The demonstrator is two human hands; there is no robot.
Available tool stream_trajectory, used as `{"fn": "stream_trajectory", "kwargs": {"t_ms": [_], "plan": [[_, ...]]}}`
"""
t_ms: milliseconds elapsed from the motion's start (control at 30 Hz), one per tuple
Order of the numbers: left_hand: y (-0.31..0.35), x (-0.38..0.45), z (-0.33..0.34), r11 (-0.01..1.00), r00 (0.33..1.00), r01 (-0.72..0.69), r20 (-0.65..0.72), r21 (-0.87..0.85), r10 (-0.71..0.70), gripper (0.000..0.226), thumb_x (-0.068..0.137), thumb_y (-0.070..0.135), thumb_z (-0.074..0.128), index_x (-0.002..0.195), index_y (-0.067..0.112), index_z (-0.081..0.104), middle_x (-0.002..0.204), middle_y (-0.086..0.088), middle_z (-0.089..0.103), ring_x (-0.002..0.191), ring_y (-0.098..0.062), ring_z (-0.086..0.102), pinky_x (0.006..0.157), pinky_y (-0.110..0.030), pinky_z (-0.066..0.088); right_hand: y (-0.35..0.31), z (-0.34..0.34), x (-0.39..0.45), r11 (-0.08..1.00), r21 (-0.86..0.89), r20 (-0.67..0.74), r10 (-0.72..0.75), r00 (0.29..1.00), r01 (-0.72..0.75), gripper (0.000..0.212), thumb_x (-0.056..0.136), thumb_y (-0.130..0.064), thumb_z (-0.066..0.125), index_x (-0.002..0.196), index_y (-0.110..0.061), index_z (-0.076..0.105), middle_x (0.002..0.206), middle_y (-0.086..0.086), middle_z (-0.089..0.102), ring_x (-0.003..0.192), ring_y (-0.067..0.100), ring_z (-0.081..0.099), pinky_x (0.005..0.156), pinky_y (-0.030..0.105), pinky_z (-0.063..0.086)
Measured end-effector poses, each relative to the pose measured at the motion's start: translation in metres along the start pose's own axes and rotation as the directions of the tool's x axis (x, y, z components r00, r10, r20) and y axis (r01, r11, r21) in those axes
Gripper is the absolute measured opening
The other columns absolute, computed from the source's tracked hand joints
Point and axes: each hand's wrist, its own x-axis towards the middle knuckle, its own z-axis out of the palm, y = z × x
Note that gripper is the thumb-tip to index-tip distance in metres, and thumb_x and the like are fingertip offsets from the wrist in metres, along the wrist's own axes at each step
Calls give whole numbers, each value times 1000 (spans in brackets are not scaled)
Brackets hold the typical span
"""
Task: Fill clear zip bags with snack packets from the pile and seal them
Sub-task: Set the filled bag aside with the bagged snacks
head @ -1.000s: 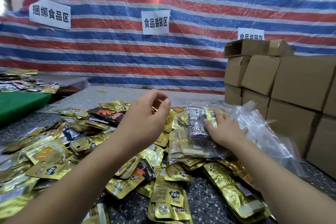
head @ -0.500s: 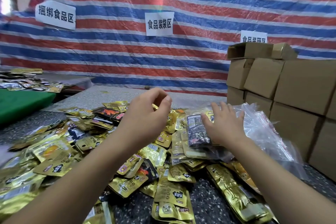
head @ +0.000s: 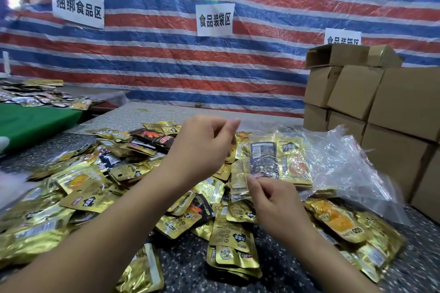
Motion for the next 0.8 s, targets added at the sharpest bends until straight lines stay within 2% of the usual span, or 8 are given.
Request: {"fn": "stream_trajectory", "kwargs": {"t_ms": [100,200,267,367,467,567,633,800], "plan": [[-5,1,1,996,999,-33,-24,81,35,27,99,28,57,78,14,70,60,7,64,46,0,50,46,-19,37,1,2,-7,999,26,37,-33,999,32,42,99,-40,46,63,-18,43,56,-7,43,52,6,38,49,21,29],[-3,-5,5,972,997,-73,33,225,67,38,101,38,49,71,18,64,51,13,48,42,-2,44,43,-18,27,1,1,-11,995,59,115,-88,990,81,26,100,-24,56,75,-28,50,73,-12,55,59,2,45,54,17,37],[2,-10,3,971,997,-53,74,232,37,61,98,54,37,59,13,59,47,9,48,40,-4,40,44,-30,36,-3,-1,-12,992,28,112,-127,986,125,32,98,-42,49,68,-33,46,69,-19,55,57,2,46,52,17,35],[2,-5,-11,965,988,99,94,244,-125,87,92,67,16,57,-1,57,50,-11,58,44,-24,52,52,-42,48,-6,-8,-8,992,33,64,-125,990,123,38,92,-58,38,61,-38,47,58,-20,52,50,2,43,50,16,34],[-27,-1,-45,880,974,207,-9,428,-225,63,104,46,33,70,7,67,66,-14,68,64,-29,66,69,-45,56,-3,-12,-6,994,66,51,-87,995,83,46,88,-64,36,56,-33,47,50,-17,49,44,5,38,48,17,33],[-71,-12,-93,838,949,310,-198,450,-245,29,100,22,53,81,7,68,81,-15,71,77,-31,67,77,-43,56,-4,-6,-8,995,61,119,-80,990,74,55,85,-69,34,53,-24,43,42,-12,39,40,6,30,44,22,27],[-99,-27,-125,731,922,384,-278,563,-270,15,96,19,59,89,9,68,90,-12,71,81,-29,62,73,-36,48,-5,0,-13,996,50,186,-82,979,73,58,85,-70,33,54,-22,43,41,-11,36,39,7,27,47,32,34],[-150,-71,-184,247,760,602,-450,759,-469,30,96,30,57,92,1,58,75,-14,55,74,-33,52,61,-36,42,-7,5,-21,996,43,277,-83,957,74,58,86,-71,32,56,-23,41,44,-11,38,41,7,29,47,25,28]]}}
